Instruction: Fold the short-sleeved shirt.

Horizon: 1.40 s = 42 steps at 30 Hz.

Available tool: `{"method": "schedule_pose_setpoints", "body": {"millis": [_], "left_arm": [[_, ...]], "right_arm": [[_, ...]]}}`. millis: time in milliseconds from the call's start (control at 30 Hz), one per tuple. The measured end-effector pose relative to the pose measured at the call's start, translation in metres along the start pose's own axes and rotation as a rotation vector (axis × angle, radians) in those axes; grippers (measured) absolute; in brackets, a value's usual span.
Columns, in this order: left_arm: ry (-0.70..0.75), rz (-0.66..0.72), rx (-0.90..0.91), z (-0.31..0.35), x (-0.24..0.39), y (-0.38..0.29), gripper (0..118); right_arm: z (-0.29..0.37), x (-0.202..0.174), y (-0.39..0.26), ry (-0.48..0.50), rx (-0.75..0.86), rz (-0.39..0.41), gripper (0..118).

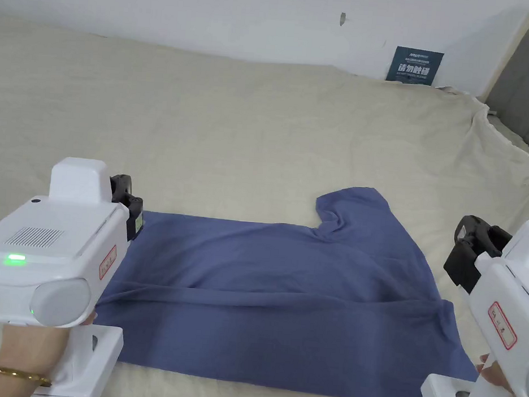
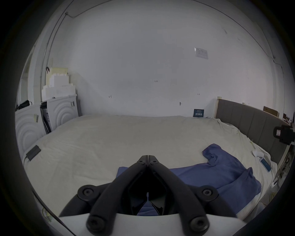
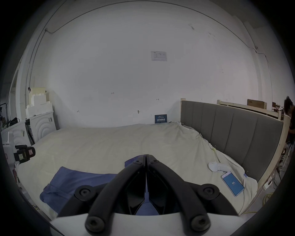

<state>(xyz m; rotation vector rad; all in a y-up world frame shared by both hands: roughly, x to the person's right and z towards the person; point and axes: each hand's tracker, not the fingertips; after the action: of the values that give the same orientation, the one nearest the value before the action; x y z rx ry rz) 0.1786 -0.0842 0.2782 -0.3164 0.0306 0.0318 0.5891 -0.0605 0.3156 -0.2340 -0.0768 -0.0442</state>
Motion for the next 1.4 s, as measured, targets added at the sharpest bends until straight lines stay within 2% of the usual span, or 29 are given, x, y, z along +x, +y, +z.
{"method": "schedule_pose_setpoints", "body": {"millis": [167, 333, 367, 400, 467, 500, 533, 633, 733, 833, 900, 1033, 1100, 1133, 1167, 1200, 1400], "left_arm": [[0.01, -0.005, -0.023, -0.024, -0.007, 0.012, 0], [0.009, 0.049, -0.193, -0.082, -0.027, 0.034, 0], [-0.001, 0.073, -0.223, -0.095, -0.031, 0.038, 6], [0.007, 0.097, -0.264, -0.11, -0.036, 0.042, 18], [0.034, 0.106, -0.381, -0.143, -0.043, 0.046, 75], [0.063, 0.102, -0.412, -0.157, -0.045, 0.046, 98], [0.093, 0.081, -0.435, -0.171, -0.047, 0.044, 109], [0.102, 0.02, -0.532, -0.209, -0.053, 0.038, 110], [0.142, 0.064, -0.677, -0.241, -0.063, 0.022, 110], [0.218, 0.052, -0.768, -0.269, -0.076, 0.001, 109], [0.217, 0.055, -0.816, -0.279, -0.08, -0.007, 102], [0.204, 0.095, -0.846, -0.295, -0.087, -0.022, 66], [0.192, 0.098, -0.86, -0.299, -0.087, -0.027, 55], [0.175, 0.106, -0.857, -0.298, -0.085, -0.026, 43], [0.174, 0.077, -0.849, -0.296, -0.082, -0.023, 17], [0.135, 0.038, -0.838, -0.294, -0.08, -0.021, 0], [0.086, 0.03, -0.758, -0.275, -0.075, -0.012, 0]], "right_arm": [[-0.013, -0.001, 0.0, -0.001, -0.025, -0.013, 0], [-0.036, 0.002, -0.003, 0.0, -0.056, -0.001, 0], [-0.041, 0.002, -0.003, -0.002, -0.063, 0.004, 0], [-0.044, -0.002, -0.004, 0.0, -0.072, 0.003, 0], [-0.053, -0.002, -0.005, 0.006, -0.09, -0.008, 0], [-0.057, -0.002, -0.005, 0.009, -0.096, -0.009, 0], [-0.06, -0.003, -0.005, 0.01, -0.101, -0.009, 0], [-0.067, -0.007, -0.004, 0.018, -0.114, 0.002, 0], [-0.073, -0.014, -0.002, 0.024, -0.127, 0.02, 0], [-0.077, -0.02, -0.001, 0.022, -0.14, 0.044, 0], [-0.08, -0.021, -0.002, 0.018, -0.151, 0.062, 0], [-0.087, -0.024, -0.006, 0.011, -0.174, 0.069, 0], [-0.09, -0.021, -0.01, 0.007, -0.186, 0.068, 0], [-0.091, -0.021, -0.011, 0.004, -0.19, 0.068, 0], [-0.091, -0.021, -0.011, 0.002, -0.195, 0.071, 0], [-0.092, -0.021, -0.011, 0.001, -0.203, 0.076, 0], [-0.096, -0.015, -0.008, 0.003, -0.222, 0.077, 0]]}}
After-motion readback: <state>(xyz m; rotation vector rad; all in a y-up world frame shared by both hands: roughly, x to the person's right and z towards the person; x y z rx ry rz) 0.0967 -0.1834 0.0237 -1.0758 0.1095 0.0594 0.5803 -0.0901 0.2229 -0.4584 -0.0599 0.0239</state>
